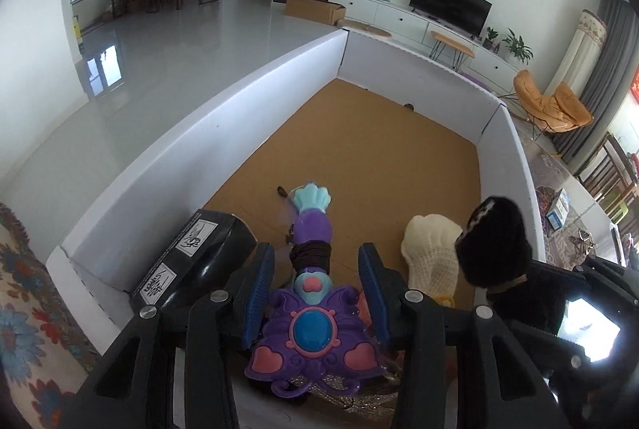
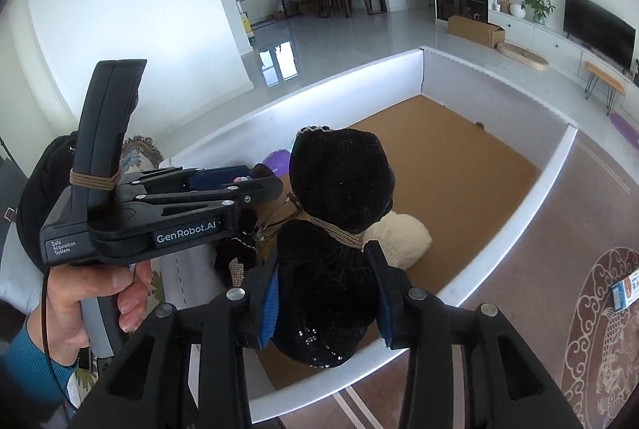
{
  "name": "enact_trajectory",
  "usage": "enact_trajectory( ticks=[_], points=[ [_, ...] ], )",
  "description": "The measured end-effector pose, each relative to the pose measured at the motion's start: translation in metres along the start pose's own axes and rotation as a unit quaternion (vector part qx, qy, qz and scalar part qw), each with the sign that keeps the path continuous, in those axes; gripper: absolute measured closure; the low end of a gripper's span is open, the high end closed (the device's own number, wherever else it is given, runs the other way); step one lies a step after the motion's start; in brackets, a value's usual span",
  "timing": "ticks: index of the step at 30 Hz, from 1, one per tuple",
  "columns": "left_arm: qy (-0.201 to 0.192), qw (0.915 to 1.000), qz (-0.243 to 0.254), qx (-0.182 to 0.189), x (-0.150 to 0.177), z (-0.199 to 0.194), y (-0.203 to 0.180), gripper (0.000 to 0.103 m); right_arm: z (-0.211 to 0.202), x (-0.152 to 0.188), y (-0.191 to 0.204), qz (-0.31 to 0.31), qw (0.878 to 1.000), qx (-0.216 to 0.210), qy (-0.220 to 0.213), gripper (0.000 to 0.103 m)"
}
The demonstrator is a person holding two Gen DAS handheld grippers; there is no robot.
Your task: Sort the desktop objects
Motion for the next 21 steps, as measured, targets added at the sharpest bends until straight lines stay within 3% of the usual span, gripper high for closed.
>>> enact_trajectory(
  ticks=[1, 2, 4, 9, 13, 16, 17, 21],
  points=[
    [0.0, 0.9999, -0.01, -0.005, 0.004, 0.001, 0.005, 0.045, 0.006, 0.003, 0.003, 0.001, 1.0, -0.002, 0.005, 0.037],
    [-0.004, 0.9998, -0.02, -0.004, 0.007, 0.001, 0.008, 0.031, 0.008, 0.005, 0.005, 0.0, 1.0, -0.005, 0.001, 0.032],
    [-0.026, 0.999, -0.036, 0.003, 0.008, -0.005, 0.012, 0.023, 0.001, 0.008, 0.005, -0.007, 1.0, -0.005, -0.02, 0.023],
    [-0.07, 0.9971, -0.024, 0.019, 0.002, -0.025, -0.016, 0.023, -0.041, 0.021, -0.031, -0.018, 0.994, 0.052, -0.095, 0.014],
    [-0.095, 0.9925, 0.024, 0.074, 0.001, -0.051, -0.083, 0.023, -0.079, 0.05, -0.087, 0.002, 0.982, 0.133, -0.137, 0.001],
    [-0.098, 0.9837, 0.074, 0.132, 0.015, -0.069, -0.146, 0.021, -0.095, 0.097, -0.151, 0.037, 0.974, 0.198, -0.106, 0.001],
    [-0.094, 0.98, 0.09, 0.151, 0.022, -0.075, -0.167, 0.015, -0.102, 0.115, -0.173, 0.053, 0.971, 0.217, -0.089, 0.001],
    [-0.063, 0.9654, 0.142, 0.21, 0.061, -0.075, -0.242, 0.007, -0.145, 0.19, -0.251, 0.114, 0.951, 0.285, -0.045, 0.001]
  ],
)
Point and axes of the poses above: each gripper's, at about its wrist camera, not at the fingertips, and z roughly the way its jaws point, y to its left, x to its underside, the point moved 9 cm from there along z, roughly the way its jaws point, and after that the axes turned 5 degrees about -y, right-handed, at the moved point
